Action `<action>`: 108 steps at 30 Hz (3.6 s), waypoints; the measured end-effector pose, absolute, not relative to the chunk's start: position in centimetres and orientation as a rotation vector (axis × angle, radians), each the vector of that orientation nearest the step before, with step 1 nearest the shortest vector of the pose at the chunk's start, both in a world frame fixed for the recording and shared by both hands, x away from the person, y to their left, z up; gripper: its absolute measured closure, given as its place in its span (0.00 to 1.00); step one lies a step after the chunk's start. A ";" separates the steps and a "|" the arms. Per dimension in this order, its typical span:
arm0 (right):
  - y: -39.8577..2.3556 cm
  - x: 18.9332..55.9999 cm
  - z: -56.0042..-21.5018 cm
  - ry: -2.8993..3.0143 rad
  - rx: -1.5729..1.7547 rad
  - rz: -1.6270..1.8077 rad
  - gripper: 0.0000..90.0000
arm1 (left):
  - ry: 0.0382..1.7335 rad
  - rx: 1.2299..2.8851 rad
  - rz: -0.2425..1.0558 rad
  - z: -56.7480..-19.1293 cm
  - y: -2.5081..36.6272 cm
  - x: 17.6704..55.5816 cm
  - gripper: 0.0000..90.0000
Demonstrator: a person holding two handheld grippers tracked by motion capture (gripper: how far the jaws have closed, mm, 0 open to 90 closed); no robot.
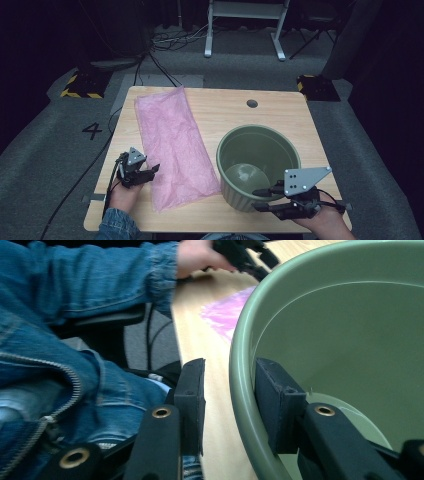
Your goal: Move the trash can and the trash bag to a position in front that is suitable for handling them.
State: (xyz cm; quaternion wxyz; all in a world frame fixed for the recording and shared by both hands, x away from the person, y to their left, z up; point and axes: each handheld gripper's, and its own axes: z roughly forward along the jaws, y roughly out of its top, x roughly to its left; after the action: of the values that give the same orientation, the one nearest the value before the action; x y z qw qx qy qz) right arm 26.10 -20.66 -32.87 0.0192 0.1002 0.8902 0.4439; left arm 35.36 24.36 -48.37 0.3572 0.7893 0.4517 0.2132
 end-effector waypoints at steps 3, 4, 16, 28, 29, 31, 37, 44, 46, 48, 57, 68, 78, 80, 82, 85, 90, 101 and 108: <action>-20.6 25.7 -32.6 2.736 0.293 1.375 0.66 | 1.167 2.038 0.559 -48.2 24.4 35.5 0.44; -20.8 25.7 -32.4 2.719 0.295 1.392 0.65 | 1.168 2.035 0.560 -48.2 24.5 35.6 0.44; -26.1 28.2 -29.3 2.422 0.506 1.472 0.42 | 1.196 2.019 0.550 -47.6 25.1 36.3 0.43; -32.3 32.6 -32.2 2.269 0.781 1.342 0.34 | 1.227 2.014 0.532 -47.5 25.7 36.9 0.42; -32.8 33.0 -32.9 2.254 0.814 1.355 0.31 | 1.236 2.010 0.525 -47.5 25.8 37.1 0.42; -33.6 33.6 -33.8 2.247 0.857 1.336 0.33 | 1.240 2.018 0.526 -47.6 25.9 37.2 0.42; -35.1 35.0 -37.3 2.273 0.963 1.238 0.33 | 1.250 2.021 0.524 -47.7 26.0 37.6 0.42; -36.0 36.0 -42.0 2.317 1.051 1.122 0.33 | 1.271 2.031 0.510 -47.9 26.3 38.0 0.42; -36.0 36.2 -43.2 2.333 1.084 1.092 0.34 | 1.276 2.035 0.509 -47.9 26.4 38.2 0.42; -36.1 36.5 -44.3 2.340 1.108 1.093 0.36 | 1.284 2.035 0.500 -47.9 26.4 38.4 0.42; -35.9 37.0 -48.1 2.351 1.159 1.001 0.34 | 1.319 2.039 0.466 -48.3 26.7 39.6 0.42; -35.2 36.8 -50.4 2.301 1.149 1.024 0.24 | 1.403 2.035 0.459 -48.2 26.8 42.2 0.40; -35.1 36.8 -50.4 2.300 1.151 1.024 0.24 | 1.510 2.043 0.496 -49.0 26.6 45.2 0.33; -35.1 36.8 -50.4 2.300 1.152 1.024 0.24 | 1.514 2.057 0.506 -49.0 26.0 45.3 0.32; -35.1 36.8 -50.4 2.300 1.153 1.024 0.24 | 1.507 2.050 0.513 -49.1 25.5 45.2 0.30; -35.1 36.8 -50.4 2.299 1.153 1.024 0.24 | 1.485 2.069 0.503 -49.1 25.0 44.8 0.30; -35.1 36.8 -50.4 2.299 1.154 1.024 0.24 | 1.489 2.080 0.490 -48.7 24.2 44.3 0.42; -35.2 36.8 -50.4 2.299 1.157 1.029 0.24 | 1.373 1.986 0.356 -49.3 24.5 43.6 1.00; -35.2 36.9 -50.3 2.300 1.157 1.030 0.25 | 1.302 1.838 0.300 -49.0 25.6 42.7 1.00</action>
State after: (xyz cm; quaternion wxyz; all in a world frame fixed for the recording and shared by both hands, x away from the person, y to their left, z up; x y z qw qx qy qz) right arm 36.86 -35.18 -50.35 0.1831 0.4103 0.8154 0.3650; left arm 42.71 25.62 -49.03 0.4213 0.7336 0.5196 0.1199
